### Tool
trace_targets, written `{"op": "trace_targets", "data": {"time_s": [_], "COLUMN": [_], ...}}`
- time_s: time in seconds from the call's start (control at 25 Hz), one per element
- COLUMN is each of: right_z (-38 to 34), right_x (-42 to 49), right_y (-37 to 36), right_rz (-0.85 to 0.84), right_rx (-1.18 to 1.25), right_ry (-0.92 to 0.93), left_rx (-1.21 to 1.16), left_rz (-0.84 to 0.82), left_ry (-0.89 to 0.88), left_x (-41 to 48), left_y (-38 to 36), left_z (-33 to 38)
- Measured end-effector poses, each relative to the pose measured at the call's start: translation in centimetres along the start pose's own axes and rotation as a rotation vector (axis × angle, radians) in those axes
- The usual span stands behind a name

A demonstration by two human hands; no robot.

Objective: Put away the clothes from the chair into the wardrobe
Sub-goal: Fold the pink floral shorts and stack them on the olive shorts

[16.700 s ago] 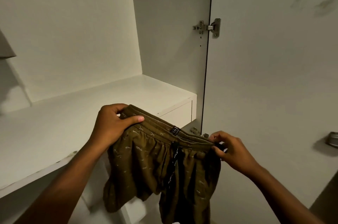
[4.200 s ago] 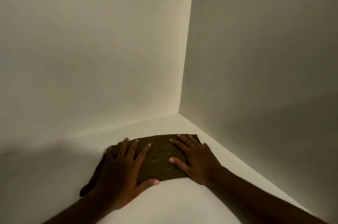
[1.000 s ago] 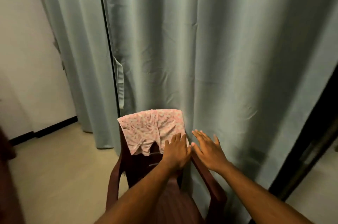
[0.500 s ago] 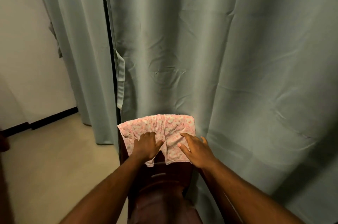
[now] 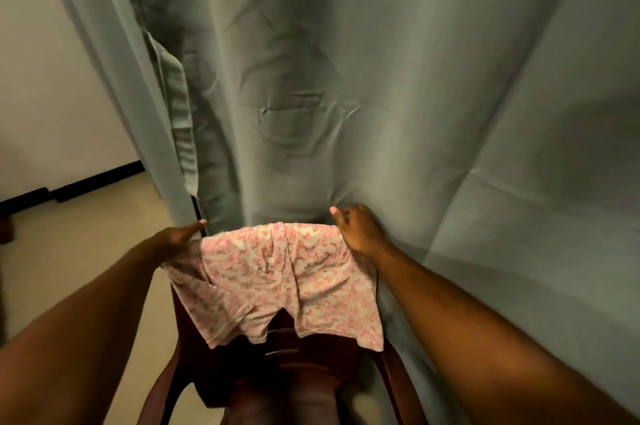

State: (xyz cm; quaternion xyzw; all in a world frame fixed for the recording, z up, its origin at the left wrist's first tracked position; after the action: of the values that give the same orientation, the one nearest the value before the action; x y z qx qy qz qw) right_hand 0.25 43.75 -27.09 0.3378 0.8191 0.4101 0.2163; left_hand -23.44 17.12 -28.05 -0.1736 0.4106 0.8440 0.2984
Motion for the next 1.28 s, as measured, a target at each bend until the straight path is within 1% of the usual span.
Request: {"op": "trace_targets", "data": {"time_s": [0.04,0.08,0.12,0.16,0.2,0.24,0.28,0.32,0.36,0.4,0.44,0.48,0.52,0.6,0.64,0.72,0.8,0.88,0.96,1.04,1.12,1.16,1.2,1.28], "right_z": [0.8,1.4,1.8,1.9,1.9,1.5,1.4,0.9,0.6,0.4,0.3,0.0,-0.2,0.0,0.3,0.5,0.0,-0.1,-0.7,-0.9,-0.8,-0.7,-0.4,0.3], "right_x": [2.2,3.5,4.5,4.7,4.7,4.6,5.1,5.6,5.9,6.1,6.6,6.4,5.8,3.7,2.9,1.0,-1.3,-3.2,-6.1,-7.8,-11.9,-14.1,-16.6,-23.1], "right_y": [-0.4,-0.7,-1.1,-1.2,-1.4,-1.5,-1.6,-1.2,-0.8,-0.4,-0.1,0.9,1.4,2.5,3.1,4.4,6.4,8.3,10.2,12.0,14.3,15.4,16.4,18.0], "right_rz": [-0.02,-0.082,-0.211,-0.368,-0.504,-0.602,-0.668,-0.68,-0.652,-0.63,-0.625,-0.644,-0.704,-0.818,-0.832,-0.751,-0.605,-0.432,-0.193,-0.039,0.119,0.17,0.221,0.348], "right_rx": [-0.014,-0.024,-0.047,-0.069,-0.024,0.043,0.165,0.378,0.629,0.861,1.102,1.224,1.265,1.065,0.96,0.867,0.794,0.643,0.429,0.261,0.189,0.175,0.188,0.224], "right_ry": [-0.07,-0.151,-0.232,-0.283,-0.305,-0.329,-0.366,-0.416,-0.495,-0.52,-0.503,-0.451,-0.402,-0.338,-0.291,-0.169,-0.063,0.052,0.14,0.222,0.21,0.198,0.179,0.092], "left_rx": [-0.085,-0.128,-0.13,-0.107,-0.13,-0.228,-0.429,-0.658,-0.88,-1.056,-1.151,-1.171,-1.14,-0.971,-0.892,-0.829,-0.808,-0.748,-0.699,-0.736,-0.805,-0.838,-0.858,-0.84], "left_rz": [-0.041,-0.068,-0.056,0.006,0.081,0.135,0.149,0.102,0.011,-0.055,-0.106,-0.115,-0.13,-0.11,-0.076,-0.038,-0.076,-0.127,-0.171,-0.147,-0.266,-0.32,-0.341,-0.329], "left_ry": [0.085,0.143,0.181,0.198,0.198,0.169,0.124,0.072,0.025,-0.032,-0.095,-0.145,-0.168,-0.171,-0.19,-0.236,-0.266,-0.336,-0.438,-0.51,-0.563,-0.59,-0.622,-0.716], "left_x": [0.2,0.9,1.7,2.3,2.6,2.8,2.8,2.4,1.4,0.3,-0.6,-1.6,-2.7,-4.5,-5.3,-7.0,-8.7,-10.3,-12.8,-14.0,-16.0,-16.8,-17.6,-19.9], "left_y": [-0.4,-0.8,-0.9,-0.9,-0.6,-0.4,-0.2,0.0,0.2,0.7,1.2,1.8,1.9,2.1,2.4,3.6,4.7,5.3,5.4,5.7,5.4,5.2,4.9,3.5], "left_z": [-0.2,-0.4,-0.4,-0.4,-0.2,0.1,0.6,1.3,2.1,2.8,3.4,3.7,4.1,4.0,3.8,3.3,3.0,3.2,3.7,5.1,6.8,7.4,8.2,9.5]}}
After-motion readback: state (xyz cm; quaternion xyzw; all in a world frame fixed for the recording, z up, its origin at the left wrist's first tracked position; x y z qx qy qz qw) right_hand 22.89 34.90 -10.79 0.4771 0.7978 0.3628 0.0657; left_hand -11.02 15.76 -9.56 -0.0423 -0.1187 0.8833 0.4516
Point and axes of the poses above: each hand's wrist, its own x-axis towards the middle knuckle, its own y-axis out of the back of the hand, z = x × y, the point moved 2 cm from there along x, towards the middle knuckle, and after that the axes turned 1 degree about -z, right-handed, at the moved point
